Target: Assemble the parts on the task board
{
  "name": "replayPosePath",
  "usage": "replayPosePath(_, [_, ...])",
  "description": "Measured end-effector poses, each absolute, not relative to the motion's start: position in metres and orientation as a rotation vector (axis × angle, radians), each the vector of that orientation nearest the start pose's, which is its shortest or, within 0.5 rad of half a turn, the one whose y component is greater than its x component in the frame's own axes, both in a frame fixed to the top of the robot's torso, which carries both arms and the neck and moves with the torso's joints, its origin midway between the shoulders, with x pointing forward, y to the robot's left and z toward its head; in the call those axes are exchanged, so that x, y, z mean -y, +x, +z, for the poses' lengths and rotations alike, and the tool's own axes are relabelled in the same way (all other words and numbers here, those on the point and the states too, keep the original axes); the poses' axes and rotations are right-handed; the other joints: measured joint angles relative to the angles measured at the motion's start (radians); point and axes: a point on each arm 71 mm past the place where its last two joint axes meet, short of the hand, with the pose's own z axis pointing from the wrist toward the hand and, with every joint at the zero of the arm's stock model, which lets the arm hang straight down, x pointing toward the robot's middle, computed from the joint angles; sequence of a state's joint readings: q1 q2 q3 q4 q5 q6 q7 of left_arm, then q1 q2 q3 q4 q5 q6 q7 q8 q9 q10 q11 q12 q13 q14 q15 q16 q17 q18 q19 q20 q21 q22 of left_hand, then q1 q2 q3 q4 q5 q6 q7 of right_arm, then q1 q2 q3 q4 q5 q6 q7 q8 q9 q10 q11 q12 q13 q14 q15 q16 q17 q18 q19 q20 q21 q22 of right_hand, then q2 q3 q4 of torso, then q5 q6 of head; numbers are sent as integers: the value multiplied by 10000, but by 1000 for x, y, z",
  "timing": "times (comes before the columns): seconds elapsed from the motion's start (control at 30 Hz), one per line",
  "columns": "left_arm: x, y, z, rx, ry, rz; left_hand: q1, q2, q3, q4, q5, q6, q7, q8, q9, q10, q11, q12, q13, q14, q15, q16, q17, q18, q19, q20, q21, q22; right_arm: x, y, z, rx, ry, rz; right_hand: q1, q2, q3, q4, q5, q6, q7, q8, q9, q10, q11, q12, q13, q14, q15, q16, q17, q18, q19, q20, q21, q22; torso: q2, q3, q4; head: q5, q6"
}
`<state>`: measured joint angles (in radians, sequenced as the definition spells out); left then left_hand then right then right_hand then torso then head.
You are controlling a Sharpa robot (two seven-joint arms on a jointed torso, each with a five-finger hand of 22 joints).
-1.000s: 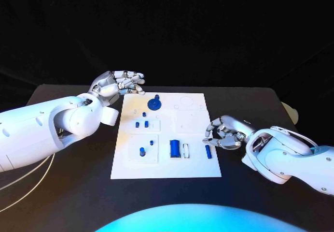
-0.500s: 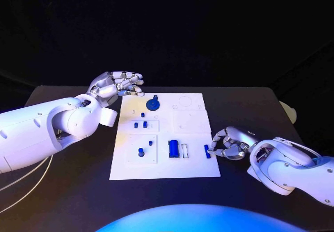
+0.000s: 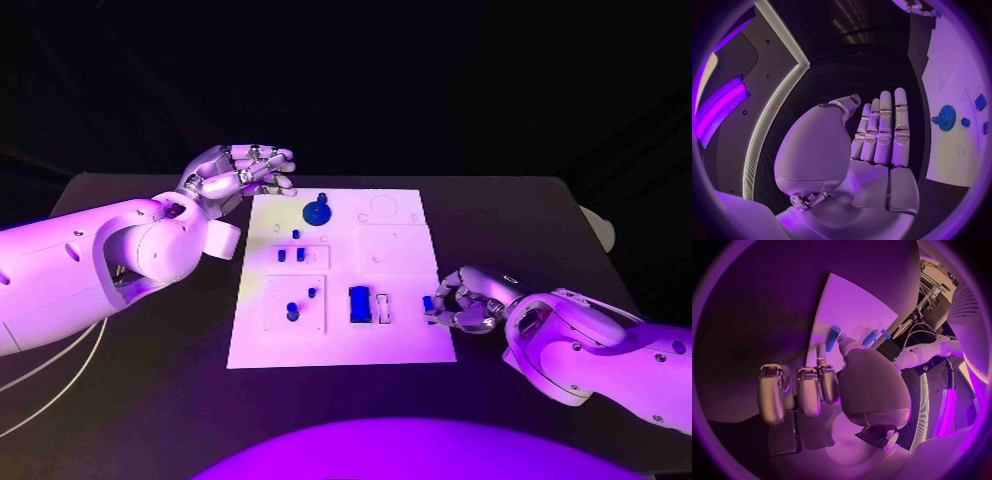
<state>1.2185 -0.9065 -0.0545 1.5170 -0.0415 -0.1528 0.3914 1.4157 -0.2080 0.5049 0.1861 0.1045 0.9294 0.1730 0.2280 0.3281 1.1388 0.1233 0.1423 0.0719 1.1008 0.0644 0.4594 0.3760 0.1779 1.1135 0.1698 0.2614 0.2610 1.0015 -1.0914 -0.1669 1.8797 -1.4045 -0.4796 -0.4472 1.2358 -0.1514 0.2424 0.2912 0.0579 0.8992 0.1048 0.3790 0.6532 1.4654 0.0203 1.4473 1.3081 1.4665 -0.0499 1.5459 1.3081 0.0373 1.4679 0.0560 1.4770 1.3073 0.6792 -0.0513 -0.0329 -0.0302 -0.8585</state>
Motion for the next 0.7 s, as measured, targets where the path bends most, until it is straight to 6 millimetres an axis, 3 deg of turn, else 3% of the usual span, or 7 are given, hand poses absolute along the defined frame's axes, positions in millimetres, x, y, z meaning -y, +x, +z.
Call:
replayPosePath(0.37, [-234,488,-173,-14778,-10395,-16216,0,0,0,0,0,0,0,0,0,0,0,0,1,0,0,-41,8,0,0,0,-38,1,227,356,-276,-19399,1790,4836,128,95,34,-90,61,120,-11,-22,-10,-1,-1,0,-1,0,-1,0,-1,0,0,0,1,8,-10,0,-6,37,-48])
replayPosePath(0.7, [-234,488,-173,-14785,-10393,-16225,0,0,-27,-27,0,0,-1,0,0,-1,0,0,2,0,0,-41,19,0,34,-35,-38,-19,218,359,-276,-19264,1006,4666,1431,-2,525,-801,115,371,-115,-90,-16,-2,-2,0,-2,0,-1,0,-2,0,0,0,2,6,-10,3,-6,58,-60])
